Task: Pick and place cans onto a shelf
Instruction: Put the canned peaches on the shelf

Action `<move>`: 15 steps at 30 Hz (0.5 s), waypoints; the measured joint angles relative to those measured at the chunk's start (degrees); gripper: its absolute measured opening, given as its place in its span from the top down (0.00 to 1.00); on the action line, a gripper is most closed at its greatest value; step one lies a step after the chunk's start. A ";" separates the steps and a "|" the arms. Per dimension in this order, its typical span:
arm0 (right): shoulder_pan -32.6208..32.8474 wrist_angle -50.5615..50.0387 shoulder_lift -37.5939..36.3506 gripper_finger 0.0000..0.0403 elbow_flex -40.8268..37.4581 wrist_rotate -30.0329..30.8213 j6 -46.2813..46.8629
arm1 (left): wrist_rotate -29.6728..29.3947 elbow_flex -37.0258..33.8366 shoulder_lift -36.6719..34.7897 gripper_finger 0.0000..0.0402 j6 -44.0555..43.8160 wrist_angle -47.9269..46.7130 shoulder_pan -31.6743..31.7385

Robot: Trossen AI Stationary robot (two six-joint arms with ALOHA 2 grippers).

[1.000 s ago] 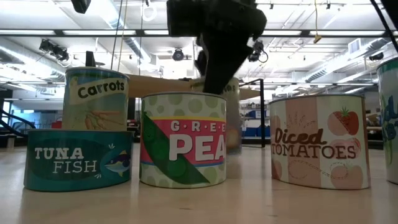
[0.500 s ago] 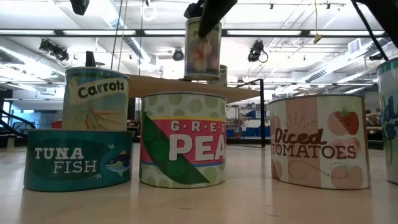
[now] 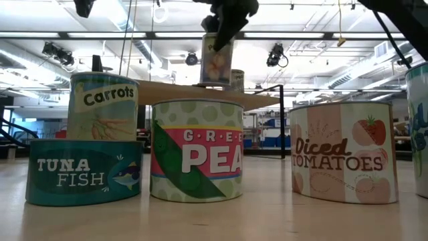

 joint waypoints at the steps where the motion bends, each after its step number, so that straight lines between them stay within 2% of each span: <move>1: -0.75 0.54 -0.06 0.22 0.00 -1.02 -0.22 | -0.33 0.00 -0.02 0.48 0.00 0.00 0.04; 15: -8.49 3.78 0.17 0.22 -0.49 -4.77 -7.30 | -5.82 0.00 -0.02 0.48 0.09 0.00 0.06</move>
